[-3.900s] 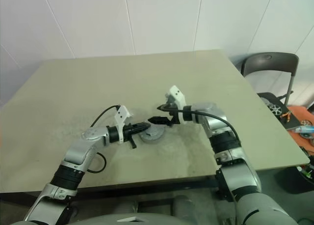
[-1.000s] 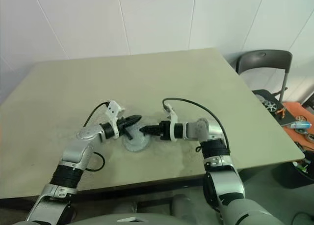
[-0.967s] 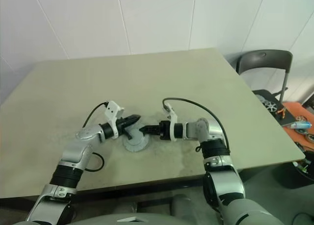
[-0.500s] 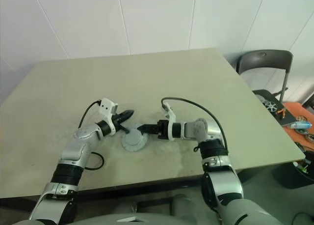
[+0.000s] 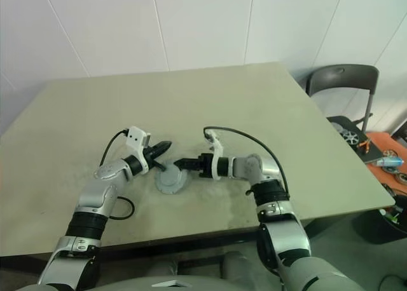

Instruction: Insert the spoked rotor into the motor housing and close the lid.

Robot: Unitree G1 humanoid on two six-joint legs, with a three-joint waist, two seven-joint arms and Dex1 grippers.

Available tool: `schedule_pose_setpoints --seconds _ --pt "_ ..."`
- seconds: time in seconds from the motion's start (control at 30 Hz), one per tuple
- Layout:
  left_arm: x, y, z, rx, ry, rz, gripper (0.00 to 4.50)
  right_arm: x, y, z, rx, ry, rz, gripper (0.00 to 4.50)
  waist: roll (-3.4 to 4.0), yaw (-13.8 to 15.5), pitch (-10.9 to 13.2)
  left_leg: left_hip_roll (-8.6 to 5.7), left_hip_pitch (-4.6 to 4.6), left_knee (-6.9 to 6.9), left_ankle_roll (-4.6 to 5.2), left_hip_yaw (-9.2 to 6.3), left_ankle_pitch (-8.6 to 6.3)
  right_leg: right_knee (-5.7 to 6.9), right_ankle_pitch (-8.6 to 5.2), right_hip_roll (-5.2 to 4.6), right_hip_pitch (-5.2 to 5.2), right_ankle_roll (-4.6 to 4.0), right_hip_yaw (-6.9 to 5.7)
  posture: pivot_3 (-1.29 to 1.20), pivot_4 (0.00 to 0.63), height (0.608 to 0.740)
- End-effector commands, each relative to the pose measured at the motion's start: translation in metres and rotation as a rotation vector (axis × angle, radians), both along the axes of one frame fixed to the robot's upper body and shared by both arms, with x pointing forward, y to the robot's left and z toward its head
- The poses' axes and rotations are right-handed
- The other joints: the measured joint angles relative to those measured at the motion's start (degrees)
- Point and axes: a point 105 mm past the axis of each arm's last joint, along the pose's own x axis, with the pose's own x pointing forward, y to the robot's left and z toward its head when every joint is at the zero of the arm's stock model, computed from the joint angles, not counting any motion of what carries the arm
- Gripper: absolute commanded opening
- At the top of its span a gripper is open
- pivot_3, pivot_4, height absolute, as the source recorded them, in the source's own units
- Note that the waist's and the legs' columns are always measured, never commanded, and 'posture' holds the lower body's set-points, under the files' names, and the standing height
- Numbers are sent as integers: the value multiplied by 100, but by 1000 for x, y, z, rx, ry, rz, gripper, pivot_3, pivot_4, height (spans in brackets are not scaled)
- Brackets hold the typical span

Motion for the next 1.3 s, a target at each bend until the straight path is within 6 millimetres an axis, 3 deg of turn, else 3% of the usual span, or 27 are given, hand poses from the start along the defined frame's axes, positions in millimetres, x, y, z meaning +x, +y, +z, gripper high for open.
schedule_pose_setpoints --seconds 0.03,0.3,0.5,1.0,1.3 --pt "7 1 17 -12 -61 5 0 5 -5 -12 -104 -36 -35 1732 0 1 0 0 0 3 0 0 0 1 0 0 0 -1 0 0 0 740" --pt "7 1 17 -8 -64 2 0 8 -5 -14 -123 -65 -45 1732 0 3 0 0 0 9 0 0 0 2 -1 0 2 -2 1 0 0 740" --pt "7 0 17 -8 -65 1 0 21 -9 -13 -115 -71 -126 1732 0 8 0 0 0 11 0 0 0 2 -1 0 3 -2 1 0 0 740" --pt "6 1 16 -6 -65 3 0 16 -5 -14 -113 -70 -96 1731 1 11 0 -1 -2 11 0 0 0 1 -1 -1 4 -2 0 0 0 740" --pt "7 2 17 -3 -67 4 0 27 -4 -2 17 72 -179 1731 2 22 1 -2 -11 9 0 -1 0 -1 0 -4 -3 -2 1 0 0 740"
